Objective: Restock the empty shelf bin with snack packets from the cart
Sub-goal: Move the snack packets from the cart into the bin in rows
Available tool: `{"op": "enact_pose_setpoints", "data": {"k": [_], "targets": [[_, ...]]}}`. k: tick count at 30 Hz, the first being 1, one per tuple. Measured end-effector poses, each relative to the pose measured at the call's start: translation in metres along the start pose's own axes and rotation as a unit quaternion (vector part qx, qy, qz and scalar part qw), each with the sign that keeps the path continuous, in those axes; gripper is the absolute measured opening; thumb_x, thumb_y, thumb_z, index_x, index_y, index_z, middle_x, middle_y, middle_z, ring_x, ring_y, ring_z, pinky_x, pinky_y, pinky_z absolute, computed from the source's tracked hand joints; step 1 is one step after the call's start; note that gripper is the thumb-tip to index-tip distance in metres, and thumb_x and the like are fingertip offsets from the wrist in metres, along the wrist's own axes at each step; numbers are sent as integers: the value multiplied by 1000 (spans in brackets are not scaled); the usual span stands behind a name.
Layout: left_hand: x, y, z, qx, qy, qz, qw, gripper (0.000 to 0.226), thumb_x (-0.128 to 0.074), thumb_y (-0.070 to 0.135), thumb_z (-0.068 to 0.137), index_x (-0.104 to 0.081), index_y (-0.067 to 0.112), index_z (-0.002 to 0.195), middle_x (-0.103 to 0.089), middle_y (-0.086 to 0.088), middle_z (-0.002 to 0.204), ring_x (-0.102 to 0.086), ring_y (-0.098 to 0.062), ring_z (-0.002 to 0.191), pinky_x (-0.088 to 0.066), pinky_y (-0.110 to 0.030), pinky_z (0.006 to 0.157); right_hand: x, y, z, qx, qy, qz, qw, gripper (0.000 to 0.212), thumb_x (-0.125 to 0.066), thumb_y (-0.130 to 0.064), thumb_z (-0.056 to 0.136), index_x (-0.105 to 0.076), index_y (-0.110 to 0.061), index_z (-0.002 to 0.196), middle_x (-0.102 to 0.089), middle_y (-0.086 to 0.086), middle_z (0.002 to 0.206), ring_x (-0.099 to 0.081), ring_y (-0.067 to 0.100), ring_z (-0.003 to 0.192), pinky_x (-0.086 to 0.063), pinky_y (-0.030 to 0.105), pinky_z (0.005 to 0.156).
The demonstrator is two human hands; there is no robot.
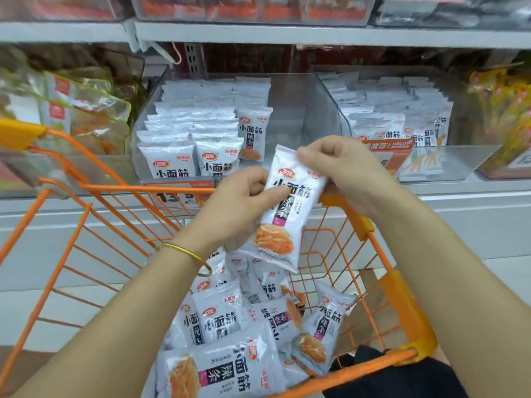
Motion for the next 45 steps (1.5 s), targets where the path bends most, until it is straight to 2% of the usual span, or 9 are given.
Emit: {"op": "enact_pose_setpoints", "data": {"k": [2,6,10,13,18,23,28,38,45], "targets": [[21,4,7,-5,80,-17,997,7,-60,18,90,-62,15,84,-69,0,73,-59,-3,54,-42,-17,49,-12,14,3,-56,-53,73,994,26,-53,-31,94,-61,-7,97,-70,7,80,-69,16,67,-57,30,58],[43,7,14,-21,172,2,985,8,-58,25,92,-59,17,92,-62,6,75,-53,1,56,-41,-19,52,-34,25,11,-78,-157,-1,985,18,-58,-24,91,-62,-12,104,-72,5,90,-70,17,73,-57,29,64],[59,14,6,-119,266,302,908,42,-43,39,94,-51,12,126,-52,-3,124,-45,-17,117,-34,-31,101,-6,11,54,-59,-15,22,998,9,-58,-22,92,-62,-15,90,-70,3,79,-66,14,64,-56,29,64],[57,-1,13,-115,230,470,845,56,-31,43,91,-46,13,135,-35,-17,147,-25,-35,139,-18,-54,113,4,7,91,-41,43,-11,998,5,-59,-16,92,-60,-13,96,-68,5,85,-65,17,66,-57,34,67],[44,-22,17,-130,180,594,773,57,-29,43,92,-34,20,144,-24,-22,152,-17,-38,142,-12,-59,113,-23,42,137,-93,5,-149,984,16,-67,0,83,-62,-11,93,-69,7,90,-68,20,70,-58,35,60],[47,-24,17,-132,183,585,779,58,-29,44,93,-29,21,146,-16,-21,154,-10,-36,144,-7,-57,115,-32,50,166,-86,81,-177,977,31,-73,2,75,-61,-4,103,-68,14,106,-67,32,93,-59,48,73],[48,-22,17,-140,193,578,780,58,-31,43,92,-33,19,145,-18,-21,154,-11,-36,143,-8,-56,114,-37,44,177,-61,113,-237,963,44,-79,-8,71,-47,-6,100,-63,15,110,-62,30,101,-53,45,88],[49,-20,15,-145,198,581,776,57,-33,43,92,-34,19,144,-19,-21,153,-13,-36,143,-9,-56,114,-34,53,175,-92,102,-209,968,50,-81,-10,70,-54,0,110,-66,13,108,-64,27,102,-55,42,88],[47,-9,11,-144,223,605,750,54,-38,41,90,-44,17,138,-30,-21,149,-27,-37,138,-18,-60,111,-14,-2,127,18,151,-212,965,30,-73,-7,78,-45,-15,83,-44,-4,79,-55,19,84,-57,41,78]]}}
Point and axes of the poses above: each hand's wrist, its own z-axis towards the middle knuckle, its own x-axis out of the back of the hand, y = z × x, the point moved 8 cm from there along z, towards the middle knuckle
